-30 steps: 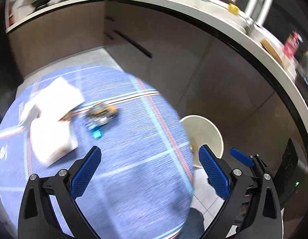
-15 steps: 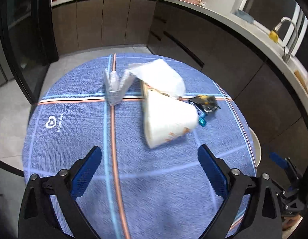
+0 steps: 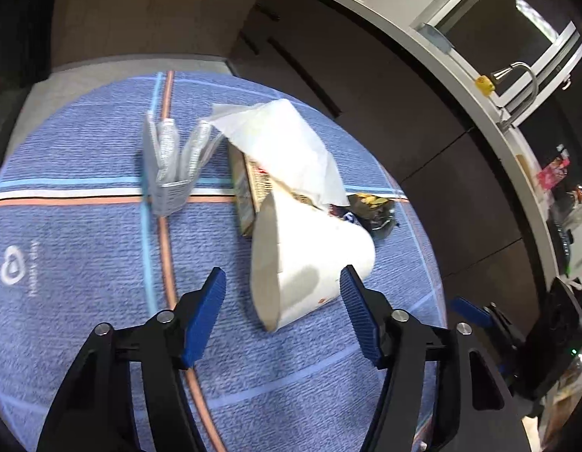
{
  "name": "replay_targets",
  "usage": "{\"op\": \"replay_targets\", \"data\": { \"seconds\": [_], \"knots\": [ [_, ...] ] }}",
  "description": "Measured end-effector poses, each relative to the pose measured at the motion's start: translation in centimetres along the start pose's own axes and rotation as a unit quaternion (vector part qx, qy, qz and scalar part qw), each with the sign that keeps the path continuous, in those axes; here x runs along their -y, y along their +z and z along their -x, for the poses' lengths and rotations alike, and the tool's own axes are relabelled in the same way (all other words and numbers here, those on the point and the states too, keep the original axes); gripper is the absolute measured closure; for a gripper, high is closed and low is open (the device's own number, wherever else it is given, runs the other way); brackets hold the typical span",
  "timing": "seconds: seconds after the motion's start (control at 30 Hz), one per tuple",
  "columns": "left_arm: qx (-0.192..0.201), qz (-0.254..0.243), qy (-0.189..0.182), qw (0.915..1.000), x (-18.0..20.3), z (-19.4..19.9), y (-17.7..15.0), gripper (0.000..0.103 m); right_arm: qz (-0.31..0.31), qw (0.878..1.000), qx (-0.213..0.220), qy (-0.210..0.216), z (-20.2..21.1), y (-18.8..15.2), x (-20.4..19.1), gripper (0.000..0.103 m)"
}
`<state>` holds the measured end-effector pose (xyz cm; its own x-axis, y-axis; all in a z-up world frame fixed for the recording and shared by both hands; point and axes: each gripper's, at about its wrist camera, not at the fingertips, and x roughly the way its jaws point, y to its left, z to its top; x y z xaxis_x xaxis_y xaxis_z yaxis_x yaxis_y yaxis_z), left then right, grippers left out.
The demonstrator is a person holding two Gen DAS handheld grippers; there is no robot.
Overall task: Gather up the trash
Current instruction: 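Move both tools back over the table and grasp the paper cup with the left tool, then grasp the silver snack wrapper with the right tool while the left tool holds the cup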
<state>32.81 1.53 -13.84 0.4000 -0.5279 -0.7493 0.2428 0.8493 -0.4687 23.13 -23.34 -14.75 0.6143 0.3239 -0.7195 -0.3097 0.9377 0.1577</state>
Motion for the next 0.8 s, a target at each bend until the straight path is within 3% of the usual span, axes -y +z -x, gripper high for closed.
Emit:
{"op": "replay_targets", "data": {
  "seconds": [0.27,0.5,0.6,0.73,0.8],
  "knots": [
    [-0.022,-0.027,-0.013,0.9993,1.0,-3.2,0.7,0.052,-0.01,1.0,-0.007,-0.016,-2.4,1.9,0.7,0.019],
    [-0.02,-0.027,-0.057,0.9978,2.0,-3.4,0.9,0.09,-0.009,0.999,-0.008,-0.041,-4.7,4.0,1.4,0.032],
    [-0.009,-0.028,-0.063,0.9976,2.4,-2.6,0.7,0.101,-0.014,0.998,-0.002,-0.054,-5.2,4.9,1.8,0.038],
    [0.009,-0.034,-0.056,0.9978,2.5,-0.7,0.1,0.101,-0.009,0.997,-0.002,-0.073,-6.0,5.7,2.3,0.049],
    [0.014,-0.033,-0.057,0.9977,2.5,0.0,-0.1,0.101,-0.004,0.996,-0.012,-0.088,-6.7,6.0,2.6,0.063]
  ]
}}
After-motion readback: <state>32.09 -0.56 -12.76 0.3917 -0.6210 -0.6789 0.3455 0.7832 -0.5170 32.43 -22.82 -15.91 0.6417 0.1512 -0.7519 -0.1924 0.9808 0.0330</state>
